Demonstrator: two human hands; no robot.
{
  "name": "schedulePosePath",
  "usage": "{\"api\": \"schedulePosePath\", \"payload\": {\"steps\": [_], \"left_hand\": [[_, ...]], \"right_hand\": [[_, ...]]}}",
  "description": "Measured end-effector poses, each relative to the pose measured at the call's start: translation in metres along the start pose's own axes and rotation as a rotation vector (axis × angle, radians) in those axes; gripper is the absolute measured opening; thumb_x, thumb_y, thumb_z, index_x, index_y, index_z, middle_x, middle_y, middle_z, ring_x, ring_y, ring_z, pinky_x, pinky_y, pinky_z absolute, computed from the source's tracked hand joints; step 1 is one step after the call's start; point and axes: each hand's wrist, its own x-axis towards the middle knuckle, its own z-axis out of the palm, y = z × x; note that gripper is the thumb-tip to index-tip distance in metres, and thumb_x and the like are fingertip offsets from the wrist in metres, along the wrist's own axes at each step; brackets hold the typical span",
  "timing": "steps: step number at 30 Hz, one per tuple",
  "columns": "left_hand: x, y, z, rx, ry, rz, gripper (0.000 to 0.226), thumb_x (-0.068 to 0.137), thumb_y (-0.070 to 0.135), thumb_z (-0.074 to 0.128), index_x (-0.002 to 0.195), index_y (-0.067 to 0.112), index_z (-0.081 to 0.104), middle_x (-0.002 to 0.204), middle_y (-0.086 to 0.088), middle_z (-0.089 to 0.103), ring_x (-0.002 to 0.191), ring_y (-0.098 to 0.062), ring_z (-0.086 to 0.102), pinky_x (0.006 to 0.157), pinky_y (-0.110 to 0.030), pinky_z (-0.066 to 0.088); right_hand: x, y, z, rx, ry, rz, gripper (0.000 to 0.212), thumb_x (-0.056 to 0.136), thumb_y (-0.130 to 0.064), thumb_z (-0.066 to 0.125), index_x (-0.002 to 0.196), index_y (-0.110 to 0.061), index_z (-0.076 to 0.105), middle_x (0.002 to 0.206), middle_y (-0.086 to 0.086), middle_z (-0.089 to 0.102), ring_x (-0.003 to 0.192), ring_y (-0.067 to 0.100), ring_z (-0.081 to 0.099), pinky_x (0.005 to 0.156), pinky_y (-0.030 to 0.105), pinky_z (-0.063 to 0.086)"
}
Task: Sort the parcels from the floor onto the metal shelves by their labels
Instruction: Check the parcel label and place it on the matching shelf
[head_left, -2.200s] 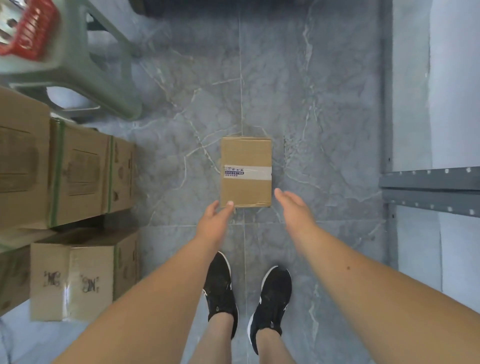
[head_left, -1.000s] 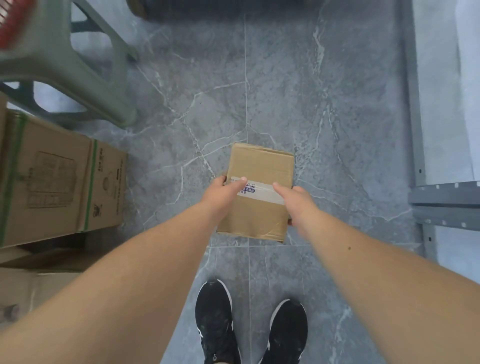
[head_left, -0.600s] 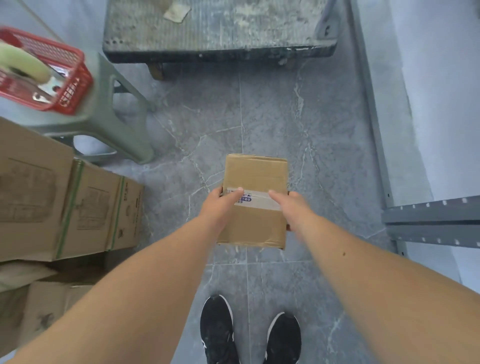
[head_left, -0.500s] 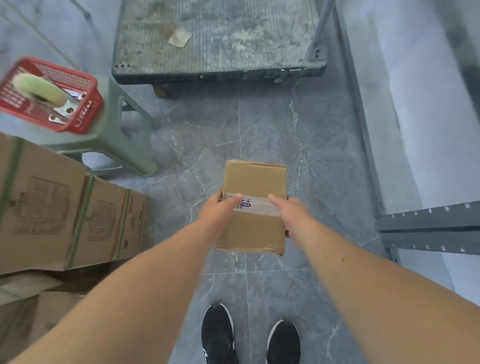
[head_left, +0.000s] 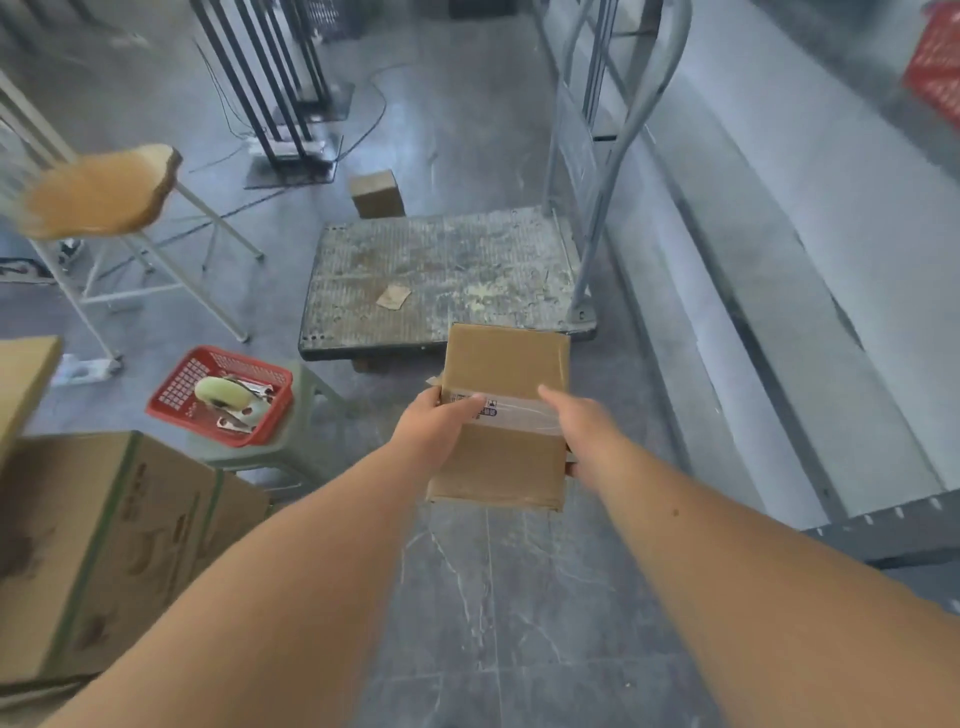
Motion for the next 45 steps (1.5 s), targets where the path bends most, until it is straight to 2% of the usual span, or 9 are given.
{"api": "schedulePosePath", "payload": {"steps": [9,13,18,23,31,36,38,40,45], "left_hand": [[-0.083,0.207,-0.07,0.025,0.043,0.244,0.03,0.096,0.036,0.075,0.123,0.024,0.07,0.115,0.001,0.075,0.106,-0.023,0.071,0.099,-0.043,0.059],[-0.125,0.289,-0.104,0.038,0.088,0.371,0.019,0.096,0.039,0.074,0.112,0.033,0.068,0.103,0.013,0.071,0.092,-0.006,0.064,0.069,-0.023,0.046],[-0.18,0.374,-0.142,0.03,0.078,0.468,0.028,0.095,0.032,0.077,0.122,0.026,0.071,0.116,0.002,0.078,0.109,-0.023,0.073,0.098,-0.041,0.058],[-0.233,0.442,-0.172,-0.073,0.144,0.578,0.016,0.091,0.028,0.079,0.104,0.035,0.074,0.104,0.004,0.08,0.095,-0.02,0.076,0.078,-0.036,0.06],[-0.327,0.53,-0.211,-0.088,0.226,0.74,0.067,0.067,0.037,0.073,0.132,0.021,0.072,0.121,-0.004,0.079,0.111,-0.029,0.074,0.105,-0.051,0.058],[-0.365,0.557,-0.229,-0.118,0.258,0.771,0.035,0.091,0.03,0.077,0.124,0.021,0.072,0.124,-0.008,0.076,0.115,-0.029,0.07,0.104,-0.044,0.055],[-0.376,0.564,-0.233,-0.141,0.263,0.783,0.002,0.099,0.028,0.072,0.1,0.027,0.072,0.113,-0.005,0.077,0.101,-0.024,0.071,0.088,-0.037,0.057],[-0.384,0.569,-0.235,-0.166,0.27,0.798,0.013,0.099,0.027,0.071,0.087,0.03,0.068,0.101,0.001,0.076,0.089,-0.017,0.069,0.074,-0.03,0.052],[-0.403,0.567,-0.228,-0.214,0.268,0.803,0.012,0.099,0.03,0.07,0.089,0.035,0.065,0.117,-0.004,0.074,0.108,-0.027,0.068,0.105,-0.052,0.056]], "right_hand": [[-0.123,-0.192,-0.017,0.059,-0.075,-0.22,0.065,0.096,-0.053,0.072,0.147,-0.014,0.063,0.143,0.013,0.068,0.126,0.035,0.067,0.109,0.056,0.056],[-0.184,-0.272,-0.023,0.061,-0.08,-0.325,0.07,0.097,-0.055,0.07,0.153,-0.014,0.057,0.151,0.011,0.063,0.136,0.034,0.061,0.117,0.057,0.05],[-0.269,-0.356,-0.031,0.106,-0.136,-0.427,0.056,0.1,-0.053,0.069,0.142,-0.016,0.065,0.13,0.008,0.072,0.118,0.029,0.068,0.092,0.047,0.059],[-0.343,-0.423,-0.038,0.099,-0.149,-0.541,0.049,0.102,-0.049,0.067,0.139,-0.016,0.067,0.13,0.011,0.072,0.118,0.032,0.069,0.091,0.05,0.062],[-0.435,-0.5,-0.044,0.195,-0.24,-0.684,0.026,0.101,-0.041,0.071,0.116,-0.019,0.072,0.105,0.008,0.071,0.104,0.031,0.069,0.094,0.056,0.062],[-0.484,-0.527,-0.054,0.2,-0.239,-0.771,0.026,0.101,-0.047,0.068,0.107,-0.021,0.073,0.087,0.004,0.074,0.081,0.026,0.071,0.064,0.038,0.06],[-0.499,-0.534,-0.058,0.189,-0.224,-0.799,0.032,0.1,-0.051,0.068,0.104,-0.019,0.074,0.078,0.004,0.074,0.072,0.024,0.07,0.061,0.035,0.059],[-0.513,-0.539,-0.062,0.163,-0.212,-0.837,0.039,0.1,-0.054,0.067,0.114,-0.018,0.073,0.086,0.005,0.075,0.077,0.026,0.071,0.068,0.038,0.058],[-0.533,-0.54,-0.072,0.157,-0.201,-0.842,0.047,0.099,-0.058,0.065,0.12,-0.017,0.071,0.104,0.012,0.077,0.093,0.033,0.075,0.07,0.038,0.058]]}}
